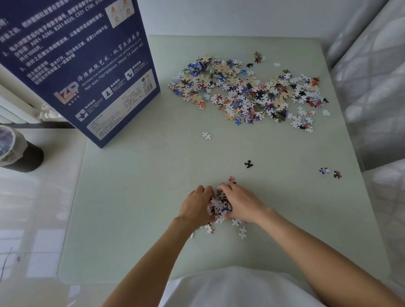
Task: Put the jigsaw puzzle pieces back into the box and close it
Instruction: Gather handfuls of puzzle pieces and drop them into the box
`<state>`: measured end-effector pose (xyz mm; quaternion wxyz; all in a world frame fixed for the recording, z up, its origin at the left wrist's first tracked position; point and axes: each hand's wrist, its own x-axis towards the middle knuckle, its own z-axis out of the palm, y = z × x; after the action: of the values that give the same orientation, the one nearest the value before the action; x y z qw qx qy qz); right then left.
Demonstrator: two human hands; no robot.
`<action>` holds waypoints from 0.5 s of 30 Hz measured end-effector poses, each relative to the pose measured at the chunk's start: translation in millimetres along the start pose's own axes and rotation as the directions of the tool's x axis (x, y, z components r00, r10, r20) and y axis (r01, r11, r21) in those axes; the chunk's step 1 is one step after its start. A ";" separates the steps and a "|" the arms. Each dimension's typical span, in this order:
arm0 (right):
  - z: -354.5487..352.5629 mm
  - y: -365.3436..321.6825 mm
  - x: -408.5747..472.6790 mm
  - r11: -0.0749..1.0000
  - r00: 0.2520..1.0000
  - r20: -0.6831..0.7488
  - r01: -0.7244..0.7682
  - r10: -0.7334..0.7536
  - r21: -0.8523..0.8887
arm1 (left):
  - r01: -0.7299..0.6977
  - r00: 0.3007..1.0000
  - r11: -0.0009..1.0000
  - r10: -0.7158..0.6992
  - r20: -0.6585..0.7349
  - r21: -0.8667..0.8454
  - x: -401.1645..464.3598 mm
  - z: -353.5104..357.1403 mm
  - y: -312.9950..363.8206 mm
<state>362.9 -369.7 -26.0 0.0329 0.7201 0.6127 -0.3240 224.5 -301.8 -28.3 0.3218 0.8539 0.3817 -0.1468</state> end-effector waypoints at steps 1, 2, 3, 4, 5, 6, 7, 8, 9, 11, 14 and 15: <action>0.6 -0.4 -0.8 1.000 1.000 -0.009 -0.009 0.009 0.016 | -0.001 1.000 1.000 0.001 0.002 -0.003 0.2 -0.2 -0.7; 1.1 -0.8 -1.7 0.999 1.000 -0.018 -0.017 0.018 0.029 | -0.001 1.000 1.000 0.001 0.000 -0.008 0.2 -0.3 -1.3; 1.6 -1.3 -2.4 0.999 0.999 -0.026 -0.021 0.022 0.038 | -0.002 1.000 1.000 0.002 -0.004 -0.013 0.6 -0.3 -2.1; 2.3 -1.4 -2.6 0.999 0.999 -0.030 -0.025 0.026 0.044 | -0.003 1.000 1.000 0.003 -0.007 -0.018 0.8 -0.6 -2.7; 3.0 -1.4 -3.2 0.998 0.999 -0.035 -0.030 0.032 0.050 | -0.005 1.000 1.000 0.005 -0.008 -0.025 1.2 -0.7 -3.1; 3.5 -1.6 -3.8 0.998 0.998 -0.040 -0.037 0.039 0.058 | -0.008 1.000 1.000 0.007 -0.008 -0.029 1.6 -1.0 -3.3; 3.6 -1.8 -4.4 0.997 0.998 -0.045 -0.041 0.044 0.068 | -0.012 1.000 0.999 0.012 -0.008 -0.031 1.9 -1.4 -3.5; 4.1 -1.7 -4.9 0.996 0.997 -0.049 -0.049 0.053 0.079 | -0.017 1.000 0.999 0.017 -0.008 -0.029 1.8 -1.3 -3.6; 4.3 -1.7 -5.2 0.995 0.997 -0.055 -0.056 0.061 0.086 | -0.023 1.000 0.999 0.023 -0.008 -0.028 1.4 -1.4 -3.6; 5.1 -2.3 -5.8 0.993 0.995 -0.060 -0.076 0.081 0.086 | -0.029 1.000 0.999 0.029 0.005 -0.036 0.0 -0.1 -3.6; 6.1 -3.7 -4.6 0.993 0.993 -0.074 -0.083 0.089 0.078 | -0.030 0.999 0.999 0.031 0.018 -0.040 -1.7 2.5 -1.4; 6.0 -4.1 -4.2 0.993 0.993 -0.079 -0.084 0.091 0.081 | -0.028 0.999 0.999 0.029 0.017 -0.038 -2.0 3.6 -0.6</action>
<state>356.5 -375.0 -27.2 -0.0061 0.7598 0.5683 -0.3158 222.7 -305.0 -30.2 0.3435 0.8516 0.3694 -0.1426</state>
